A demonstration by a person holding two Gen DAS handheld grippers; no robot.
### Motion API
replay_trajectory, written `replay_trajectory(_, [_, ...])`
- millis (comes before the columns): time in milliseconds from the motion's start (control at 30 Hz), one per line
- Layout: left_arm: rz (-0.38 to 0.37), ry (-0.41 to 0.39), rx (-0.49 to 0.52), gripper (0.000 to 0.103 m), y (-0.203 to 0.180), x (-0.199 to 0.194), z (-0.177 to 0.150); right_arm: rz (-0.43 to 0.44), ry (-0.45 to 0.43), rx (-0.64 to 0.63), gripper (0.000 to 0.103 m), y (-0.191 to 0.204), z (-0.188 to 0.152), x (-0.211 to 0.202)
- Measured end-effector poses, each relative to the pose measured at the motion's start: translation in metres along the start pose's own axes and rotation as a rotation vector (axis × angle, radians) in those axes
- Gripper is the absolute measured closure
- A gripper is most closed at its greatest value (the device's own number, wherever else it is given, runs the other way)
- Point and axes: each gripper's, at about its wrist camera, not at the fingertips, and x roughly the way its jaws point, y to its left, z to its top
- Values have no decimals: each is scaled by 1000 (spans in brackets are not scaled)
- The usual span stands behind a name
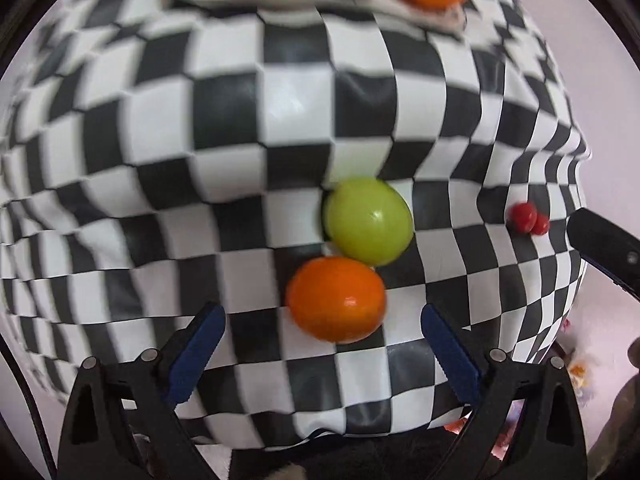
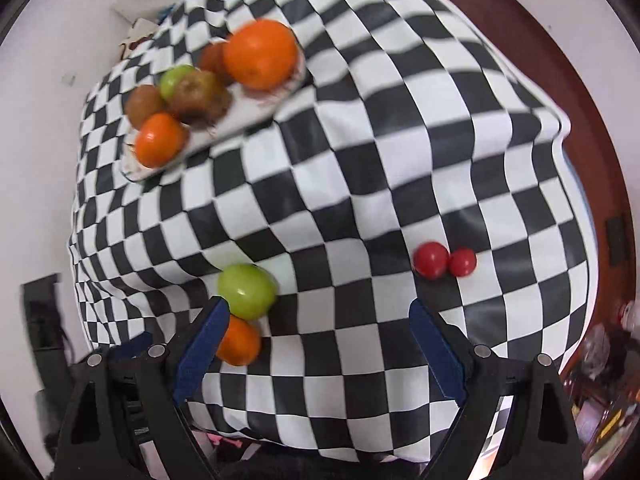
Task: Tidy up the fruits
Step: 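Grasp the orange with the left tool while the right tool grasps the green apple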
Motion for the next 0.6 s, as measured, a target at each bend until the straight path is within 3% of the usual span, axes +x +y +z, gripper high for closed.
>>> replay_trajectory(67, [1,24,-3,3,-4,15,2,1,13,5,10,-4,-1,7])
replay_trajectory(133, [-14,36,-4,12,-6,24,3,9,32,3,10,-5,1,14])
replay_trajectory(200, [-3,46,3,41,-9,29,1,16,48,0,10,-6,2,21])
replay_trajectory(300, [-8,32,-4,41,-5,28,-4,42,71,-7,10,-4,7,32])
replay_trajectory(600, [115,-31,-141,41,52,-2,-24,159,184,-92,10,37,17,80])
